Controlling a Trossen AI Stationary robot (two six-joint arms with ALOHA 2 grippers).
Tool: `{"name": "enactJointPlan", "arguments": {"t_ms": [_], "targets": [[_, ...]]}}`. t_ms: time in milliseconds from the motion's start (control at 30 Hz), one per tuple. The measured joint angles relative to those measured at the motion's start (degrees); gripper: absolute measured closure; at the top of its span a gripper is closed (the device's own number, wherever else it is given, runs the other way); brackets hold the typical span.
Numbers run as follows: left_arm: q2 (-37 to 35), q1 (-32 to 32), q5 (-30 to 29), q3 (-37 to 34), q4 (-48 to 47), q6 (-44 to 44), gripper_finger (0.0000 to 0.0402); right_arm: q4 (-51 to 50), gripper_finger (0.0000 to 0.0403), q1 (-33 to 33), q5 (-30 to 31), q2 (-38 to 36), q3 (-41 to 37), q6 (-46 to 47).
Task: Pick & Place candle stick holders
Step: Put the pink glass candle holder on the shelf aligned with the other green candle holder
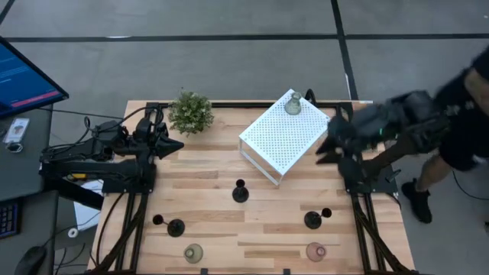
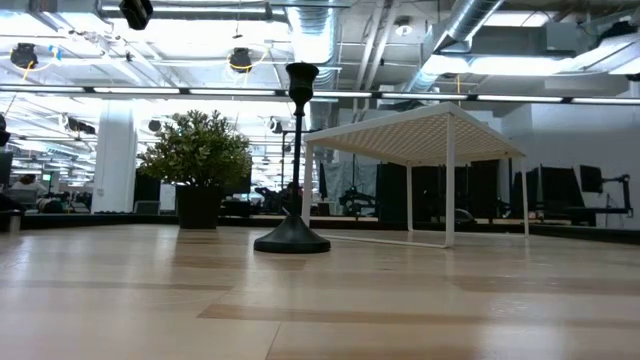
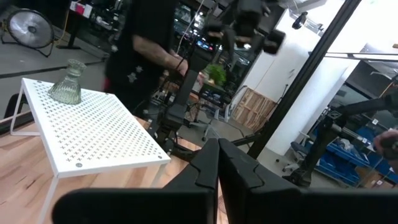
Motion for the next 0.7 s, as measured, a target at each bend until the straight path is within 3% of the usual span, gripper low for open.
{"name": "enactJointPlan", "arguments": {"t_ms": [400, 700], "targets": [[0.00, 0.00, -0.02, 0.00, 0.02, 0.05, 0.0394, 16.42, 0.0270, 23.89, 16.94, 0.27, -9.59, 4.23], [0.34, 0.00, -0.02, 0.00, 0.01, 1.99, 0.0395, 35.37, 0.0264, 34.98, 25.76, 0.57, -12.92, -0.13]]}}
